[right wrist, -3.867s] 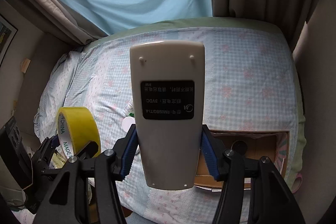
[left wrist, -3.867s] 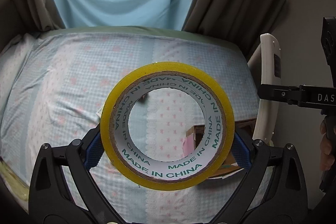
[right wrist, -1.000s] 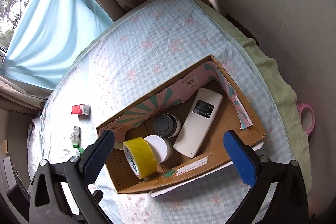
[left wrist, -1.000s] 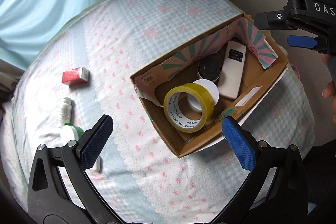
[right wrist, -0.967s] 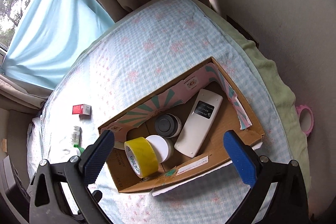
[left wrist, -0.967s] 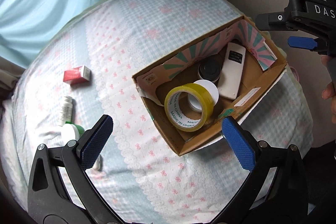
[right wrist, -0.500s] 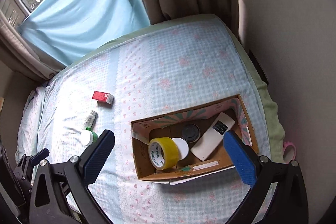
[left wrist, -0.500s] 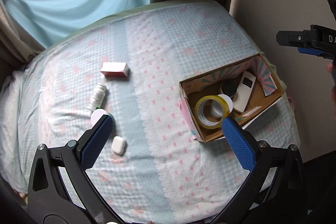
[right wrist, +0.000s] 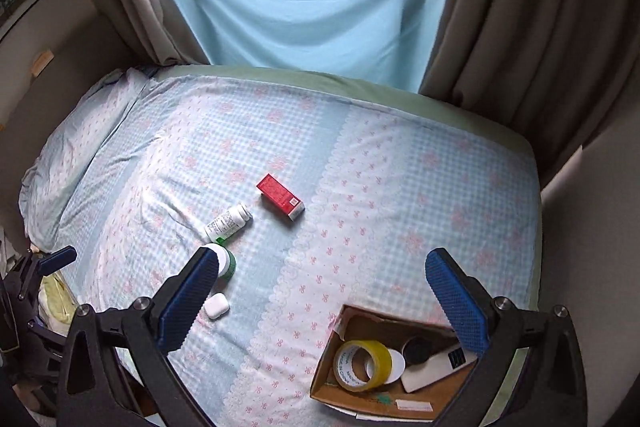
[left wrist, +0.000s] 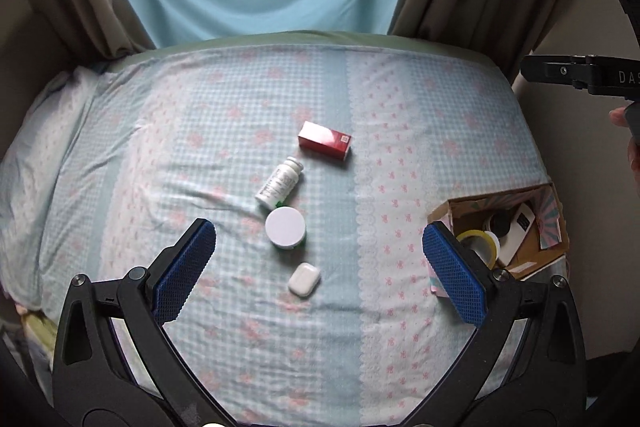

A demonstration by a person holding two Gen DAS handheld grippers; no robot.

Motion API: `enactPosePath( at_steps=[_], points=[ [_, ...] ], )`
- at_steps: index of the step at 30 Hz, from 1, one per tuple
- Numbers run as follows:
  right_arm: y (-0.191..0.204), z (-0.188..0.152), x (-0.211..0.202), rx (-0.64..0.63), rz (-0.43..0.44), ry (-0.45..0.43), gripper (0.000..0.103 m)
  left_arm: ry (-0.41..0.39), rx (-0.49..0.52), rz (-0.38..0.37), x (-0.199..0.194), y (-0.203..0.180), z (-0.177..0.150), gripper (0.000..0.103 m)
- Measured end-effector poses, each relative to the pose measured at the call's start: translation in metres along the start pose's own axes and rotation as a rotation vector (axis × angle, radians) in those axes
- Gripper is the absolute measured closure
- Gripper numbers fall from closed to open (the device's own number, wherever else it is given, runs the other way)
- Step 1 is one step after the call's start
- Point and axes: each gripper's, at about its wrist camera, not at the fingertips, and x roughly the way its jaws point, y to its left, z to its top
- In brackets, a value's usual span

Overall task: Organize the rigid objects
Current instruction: 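Withdraw both tools from the box toward the remaining objects, then grasp the green-labelled white jar with the left gripper while the right grasps the red box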

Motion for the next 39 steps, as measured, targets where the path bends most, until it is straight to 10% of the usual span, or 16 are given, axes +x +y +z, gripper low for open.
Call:
enactPosePath(
  at_steps=[15, 32, 39],
  points=[
    [0.099, 0.092, 0.19, -0.422, 0.107, 0.267, 0.0, 0.115, -0.39, 0.057, 0.102, 0.087, -0.007, 0.0],
    [0.129, 0.062, 0.391, -0.676, 0.128, 0.566, 0.0, 0.29, -0.595, 0.043, 0.267, 0.079, -0.057, 0.0],
    [0.12, 0.045, 0.43, -0.707, 0.107, 0.654, 0.019, 0.348, -0.615, 0.05, 0.319, 0.069, -0.066, 0.0]
  ],
)
